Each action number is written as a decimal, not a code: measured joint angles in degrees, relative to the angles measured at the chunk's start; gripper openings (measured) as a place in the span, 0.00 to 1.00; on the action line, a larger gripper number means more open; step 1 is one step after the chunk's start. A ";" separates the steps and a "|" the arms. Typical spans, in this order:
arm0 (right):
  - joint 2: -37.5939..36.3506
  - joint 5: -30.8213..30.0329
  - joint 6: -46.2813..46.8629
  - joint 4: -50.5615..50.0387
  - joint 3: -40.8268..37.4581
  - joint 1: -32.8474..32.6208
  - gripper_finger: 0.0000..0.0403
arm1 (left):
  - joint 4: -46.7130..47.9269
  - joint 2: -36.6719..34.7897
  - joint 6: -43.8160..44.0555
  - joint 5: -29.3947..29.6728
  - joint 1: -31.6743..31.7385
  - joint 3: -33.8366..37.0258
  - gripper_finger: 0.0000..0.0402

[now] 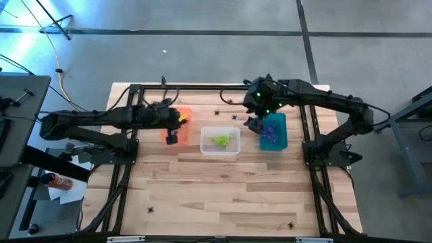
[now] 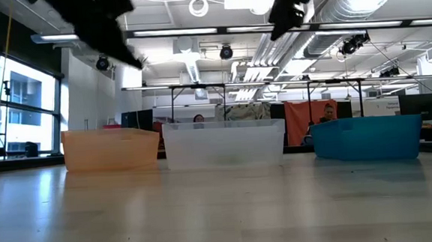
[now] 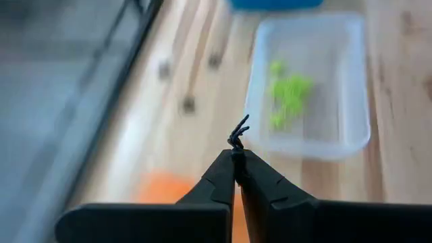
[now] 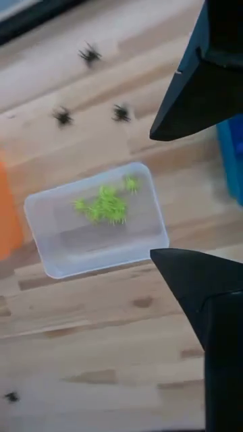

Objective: Sort Halloween decoration
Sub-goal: Put the black spider toy into the orange bin

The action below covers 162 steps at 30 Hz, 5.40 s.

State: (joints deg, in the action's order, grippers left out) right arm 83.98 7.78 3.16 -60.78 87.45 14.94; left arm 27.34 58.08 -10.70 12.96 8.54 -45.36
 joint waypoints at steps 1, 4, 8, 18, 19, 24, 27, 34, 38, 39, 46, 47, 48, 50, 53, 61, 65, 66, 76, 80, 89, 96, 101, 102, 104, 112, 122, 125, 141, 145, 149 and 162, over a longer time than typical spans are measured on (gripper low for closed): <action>-1.27 0.38 1.51 1.84 -2.78 0.02 0.67 | 0.42 -1.54 5.13 0.08 0.70 2.59 0.00; -5.24 2.29 6.58 8.43 -11.06 0.06 0.67 | 4.35 -3.06 20.15 -3.10 3.65 8.42 0.00; -8.23 2.76 13.14 18.87 -19.64 -0.14 0.67 | 9.03 1.61 22.56 -13.69 9.61 8.54 0.00; -7.82 4.00 16.02 30.49 -23.60 -2.39 0.67 | 12.07 17.21 -8.34 -16.90 16.63 0.64 0.00; -7.82 3.39 16.00 30.67 -23.60 -2.60 0.67 | 12.05 18.49 -10.28 -16.79 16.60 0.63 0.00; -7.82 1.29 16.35 31.22 -23.60 -3.66 0.67 | 9.32 24.97 -15.23 -16.49 16.45 0.63 0.00; -7.82 1.28 16.35 31.63 -23.60 -3.85 0.67 | 7.31 27.67 -15.96 -16.55 16.43 0.63 0.00; -7.82 1.28 16.07 31.62 -23.60 -3.85 0.67 | 5.37 31.41 -18.40 -16.71 16.39 0.63 0.01; -7.82 1.28 16.02 31.74 -23.60 -3.85 0.67 | 4.94 31.41 -18.49 -16.71 16.22 0.63 0.02; -7.82 1.28 16.00 31.77 -23.60 -3.85 0.67 | 4.83 31.41 -18.50 -16.71 16.19 0.63 0.03; -7.82 1.28 15.88 32.16 -23.60 -3.72 0.67 | 3.51 31.39 -18.23 -16.26 16.19 0.63 0.15; -7.82 1.28 15.88 32.16 -23.60 -3.72 0.67 | 3.60 31.39 -17.84 -15.76 16.19 0.63 0.18; -7.82 1.28 15.87 32.16 -23.60 -3.72 0.67 | 3.80 31.39 -17.47 -15.02 16.19 0.63 0.22; -7.82 1.28 15.87 32.16 -23.60 -3.72 0.67 | 4.54 31.39 -17.00 -13.52 16.19 0.52 0.30; -7.82 1.28 15.23 32.16 -23.60 -3.72 0.67 | 8.37 31.39 -16.98 -13.35 16.29 -1.58 0.41; -7.82 0.81 11.81 32.85 -23.60 -3.67 0.67 | 21.06 28.14 -13.75 -15.18 17.96 -11.00 0.59; -7.82 0.78 11.80 33.19 -23.60 -3.67 0.67 | 21.69 21.37 -6.19 -19.63 19.61 -12.96 0.59; -7.82 0.77 11.80 33.19 -23.60 -3.67 0.67 | 21.03 19.17 -4.07 -20.56 19.74 -12.91 0.59; -7.82 0.75 9.49 33.12 -23.60 -3.67 0.67 | 3.17 -0.93 13.39 -17.76 16.25 -8.00 0.57; -7.82 -1.33 15.00 32.68 -23.58 -3.67 0.67 | 2.12 -4.06 16.22 -12.83 14.81 -7.65 0.57; 8.33 -7.50 27.77 24.22 -11.47 4.35 0.67 | -0.89 -6.25 21.59 -5.87 14.53 -7.65 0.57; 29.11 -9.11 28.78 9.92 1.06 9.16 0.67 | -1.97 -6.27 21.62 -5.85 14.53 -7.65 0.57; 36.62 -9.70 27.91 10.40 2.91 9.79 0.67 | -1.95 -6.27 21.59 -5.85 14.55 -7.65 0.57; 37.32 -10.92 27.90 10.67 2.96 9.87 0.67 | -1.95 -6.27 21.57 -5.85 14.55 -7.65 0.57; 38.80 -12.66 28.74 10.36 2.81 10.18 0.67 | -1.94 -6.27 21.59 -5.85 14.55 -7.65 0.57; 39.52 -14.76 29.89 13.51 2.78 10.21 0.67 | -1.86 -6.25 21.07 -5.80 14.55 -7.65 0.57; 39.37 -14.40 30.21 13.24 1.89 10.10 0.50 | -1.62 -6.25 21.05 -5.76 14.57 -7.63 0.57; 39.37 -14.41 29.93 12.99 1.89 9.97 0.38 | -1.62 -6.25 21.05 -5.76 14.57 -7.63 0.57; 35.51 -16.66 20.35 11.47 1.54 9.12 0.02 | -1.67 -6.25 21.03 -5.38 14.57 -7.63 0.57; 32.17 -16.49 17.28 8.44 1.54 8.90 0.03 | -1.62 -6.25 21.03 -4.86 14.55 -7.61 0.57; 27.74 -16.55 12.59 4.49 1.56 7.86 0.03 | -1.58 -6.25 21.00 -4.84 14.55 -7.61 0.57; -4.58 -4.18 13.32 25.44 -26.17 4.53 0.03 | -1.54 -6.25 20.61 -4.82 14.55 -7.61 0.57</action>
State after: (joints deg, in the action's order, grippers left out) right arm 79.41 3.60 16.48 -35.34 61.28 19.47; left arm 25.79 51.83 9.91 8.14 23.09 -52.97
